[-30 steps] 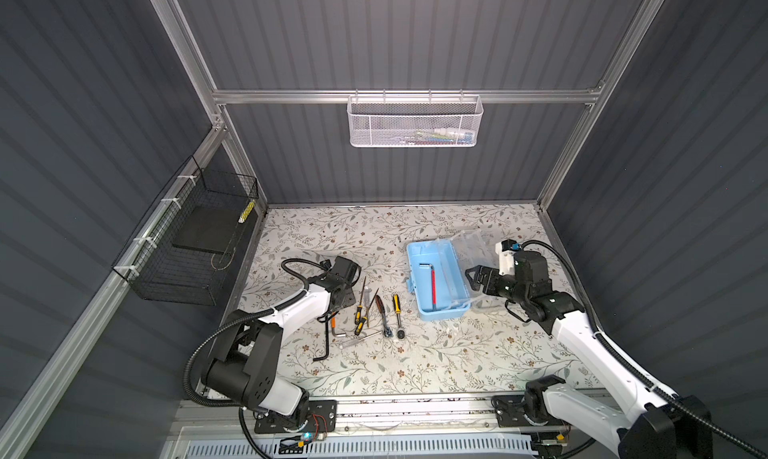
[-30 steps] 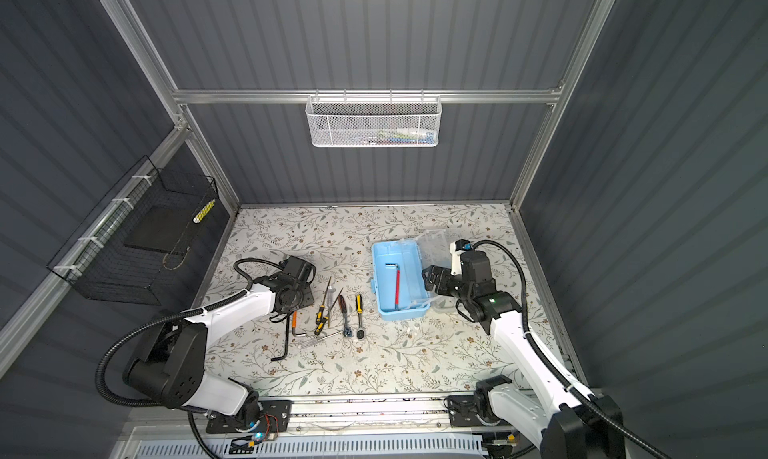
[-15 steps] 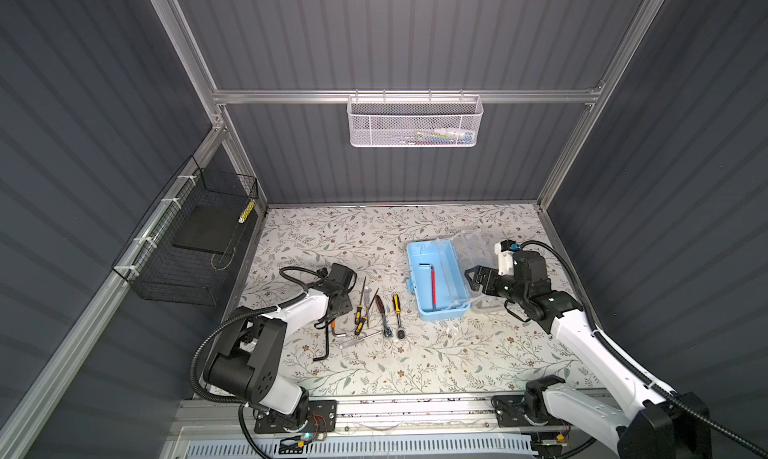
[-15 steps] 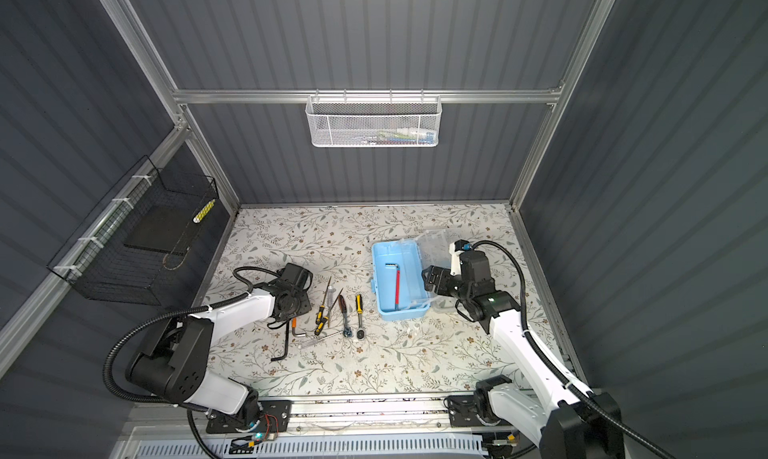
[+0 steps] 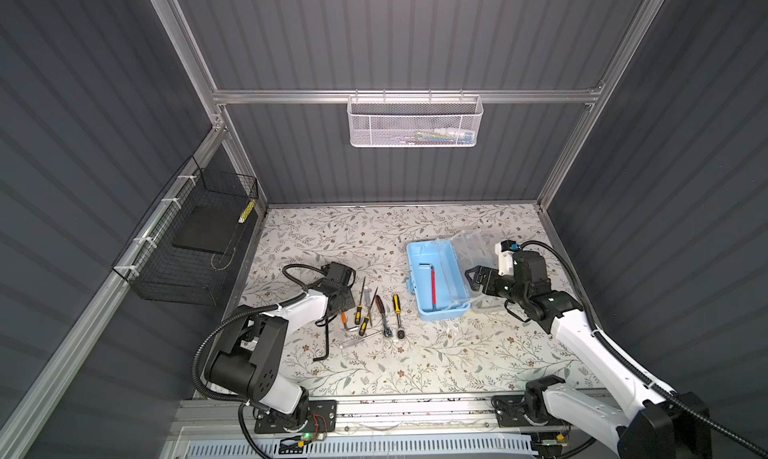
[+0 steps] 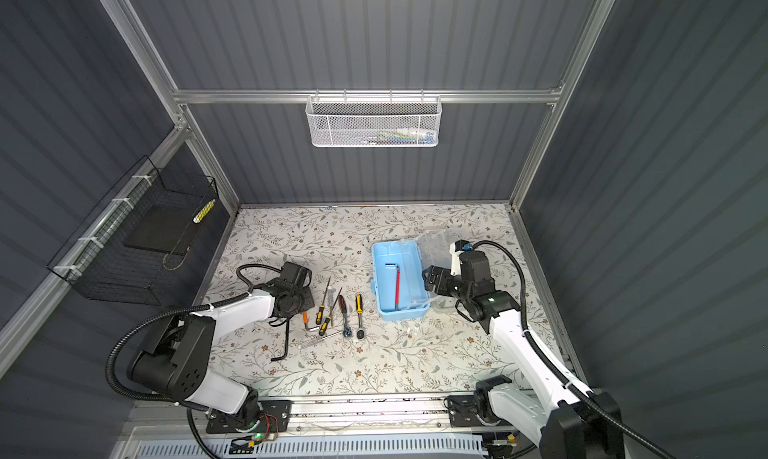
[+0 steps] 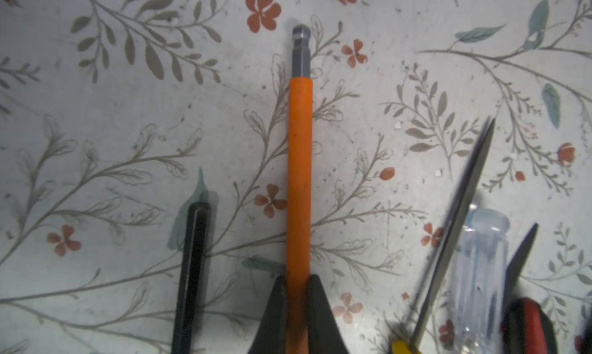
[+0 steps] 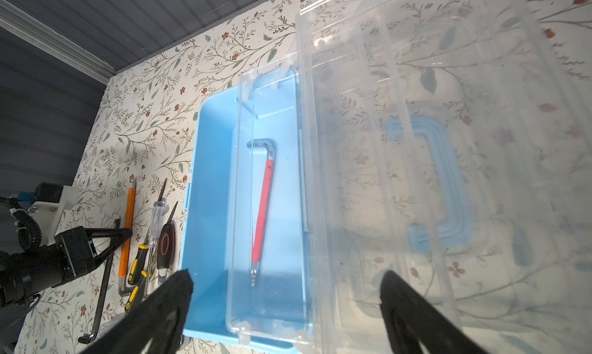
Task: Pack the tool kit
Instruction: 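Move the left gripper back and grasp the orange-handled hex key, then carry the orange hex key into the blue box and release it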
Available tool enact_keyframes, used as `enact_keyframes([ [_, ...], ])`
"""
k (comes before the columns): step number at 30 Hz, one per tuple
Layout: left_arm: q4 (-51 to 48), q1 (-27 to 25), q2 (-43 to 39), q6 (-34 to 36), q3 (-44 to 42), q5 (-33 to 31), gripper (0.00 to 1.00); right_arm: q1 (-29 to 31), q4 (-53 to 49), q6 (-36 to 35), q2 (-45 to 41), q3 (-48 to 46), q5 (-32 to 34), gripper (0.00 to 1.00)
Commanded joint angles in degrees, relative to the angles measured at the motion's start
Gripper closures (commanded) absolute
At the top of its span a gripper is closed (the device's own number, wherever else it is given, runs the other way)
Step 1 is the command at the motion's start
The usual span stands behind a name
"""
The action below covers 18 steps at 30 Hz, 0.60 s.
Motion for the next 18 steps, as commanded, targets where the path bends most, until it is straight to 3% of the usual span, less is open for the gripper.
enact_keyframes([
  [1,-1.5,0.2,1.8,2.5,-0.3,3.8,1.0,0.0,-0.5,0.4,-0.2,0.8,0.5,0.07],
  [18,-8.6,0.0,-8.3,7.5,6.4,3.1,1.0,0.0,0.2,1.1,-0.5,0.4,0.0,0.07],
])
